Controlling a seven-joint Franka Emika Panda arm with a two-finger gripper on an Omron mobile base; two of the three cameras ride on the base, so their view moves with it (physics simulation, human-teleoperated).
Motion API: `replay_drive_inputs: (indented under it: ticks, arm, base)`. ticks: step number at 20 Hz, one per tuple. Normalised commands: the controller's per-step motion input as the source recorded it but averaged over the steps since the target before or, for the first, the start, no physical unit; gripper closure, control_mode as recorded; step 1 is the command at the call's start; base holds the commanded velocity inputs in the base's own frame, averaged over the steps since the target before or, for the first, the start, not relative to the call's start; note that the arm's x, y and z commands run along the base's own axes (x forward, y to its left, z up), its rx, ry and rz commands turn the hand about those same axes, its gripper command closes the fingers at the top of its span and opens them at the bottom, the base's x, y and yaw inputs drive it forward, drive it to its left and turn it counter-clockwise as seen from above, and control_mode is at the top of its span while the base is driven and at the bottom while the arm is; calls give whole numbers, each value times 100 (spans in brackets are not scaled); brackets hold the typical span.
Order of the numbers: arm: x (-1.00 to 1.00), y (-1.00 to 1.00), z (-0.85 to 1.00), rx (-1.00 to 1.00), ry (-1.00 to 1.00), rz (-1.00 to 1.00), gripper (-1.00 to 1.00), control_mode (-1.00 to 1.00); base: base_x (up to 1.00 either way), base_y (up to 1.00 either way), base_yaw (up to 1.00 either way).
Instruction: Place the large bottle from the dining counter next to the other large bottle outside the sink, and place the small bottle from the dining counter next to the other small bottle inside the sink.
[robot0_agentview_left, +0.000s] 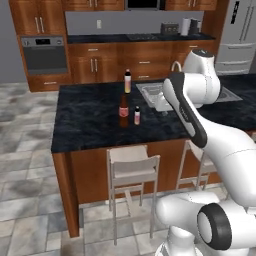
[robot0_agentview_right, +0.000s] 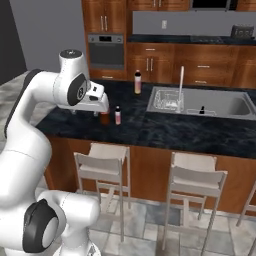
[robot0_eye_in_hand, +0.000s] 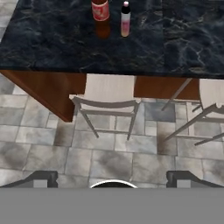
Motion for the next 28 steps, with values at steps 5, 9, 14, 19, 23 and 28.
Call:
replay_drive_inputs:
  ticks: [5,9,14,19,23,28]
  arm:
    - [0,0,0,0,0,0,-100,100]
    - [0,0,0,0,0,0,-100,100]
    - [0,0,0,0,0,0,-100,100]
    - [0,0,0,0,0,0,-100,100]
    - [0,0,0,0,0,0,-100,100]
    - [0,0,0,0,0,0,-100,100]
  base:
    - [25,39,0]
    - [27,41,0]
    - [43,33,0]
    - [56,22,0]
    - [51,21,0]
    - [45,20,0]
